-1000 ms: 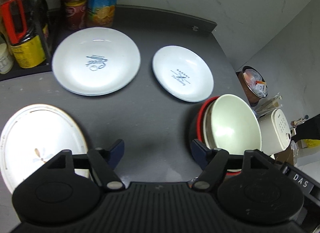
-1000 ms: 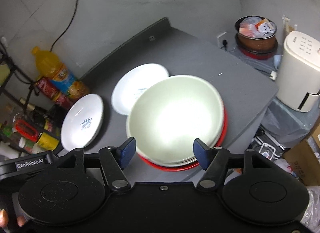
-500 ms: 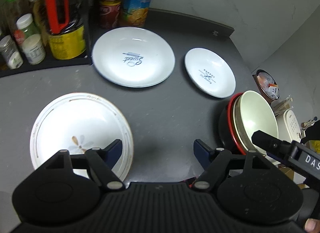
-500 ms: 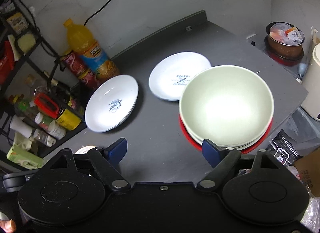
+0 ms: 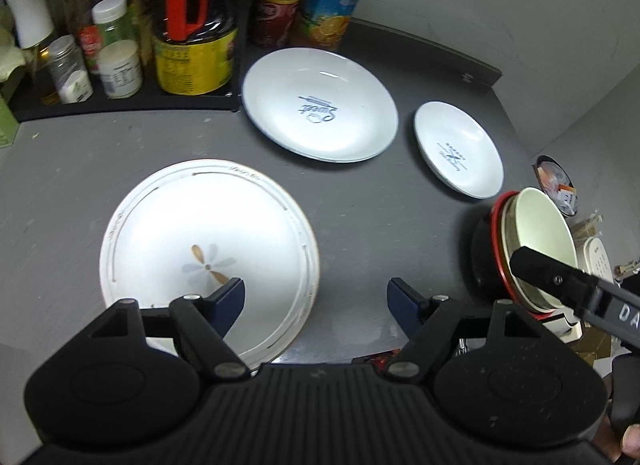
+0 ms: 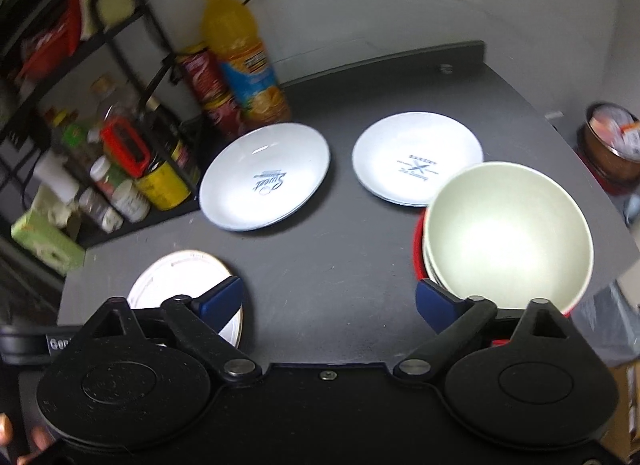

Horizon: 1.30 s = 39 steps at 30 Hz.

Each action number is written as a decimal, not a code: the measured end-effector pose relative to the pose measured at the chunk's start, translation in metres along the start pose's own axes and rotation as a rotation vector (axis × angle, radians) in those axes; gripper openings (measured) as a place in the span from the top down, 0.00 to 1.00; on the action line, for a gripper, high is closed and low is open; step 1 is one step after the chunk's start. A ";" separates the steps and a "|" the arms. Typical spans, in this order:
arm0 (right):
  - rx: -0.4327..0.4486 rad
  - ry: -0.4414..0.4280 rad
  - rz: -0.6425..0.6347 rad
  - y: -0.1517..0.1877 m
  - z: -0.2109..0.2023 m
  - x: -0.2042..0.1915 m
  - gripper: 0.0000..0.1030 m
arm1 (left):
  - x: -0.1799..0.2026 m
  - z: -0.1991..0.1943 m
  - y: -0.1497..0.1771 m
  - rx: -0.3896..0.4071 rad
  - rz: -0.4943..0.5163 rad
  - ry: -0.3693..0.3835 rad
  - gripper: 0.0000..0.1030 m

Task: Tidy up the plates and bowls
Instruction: 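Withdraw the right gripper from the stack toward the white plates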

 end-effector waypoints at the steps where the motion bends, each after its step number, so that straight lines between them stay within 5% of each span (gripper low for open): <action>1: -0.009 0.000 -0.029 0.000 0.002 -0.003 0.07 | -0.003 0.000 0.001 -0.002 -0.008 -0.007 0.25; 17: -0.116 -0.051 -0.365 -0.027 0.040 -0.016 0.00 | -0.013 0.015 0.005 -0.016 -0.178 -0.110 0.25; 39: -0.189 -0.192 -0.454 -0.102 0.104 -0.003 0.00 | -0.006 0.037 -0.028 0.059 -0.435 -0.218 0.25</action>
Point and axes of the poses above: each gripper's, at about its wrist camera, not at the fingertips, and z roughly the way its jaws point, x to its right, y to its underside, the point moved 5 cm from there along z, roughly the way its jaws point, and after that the axes turned 3 degrees about z, right-handed, at the moved point
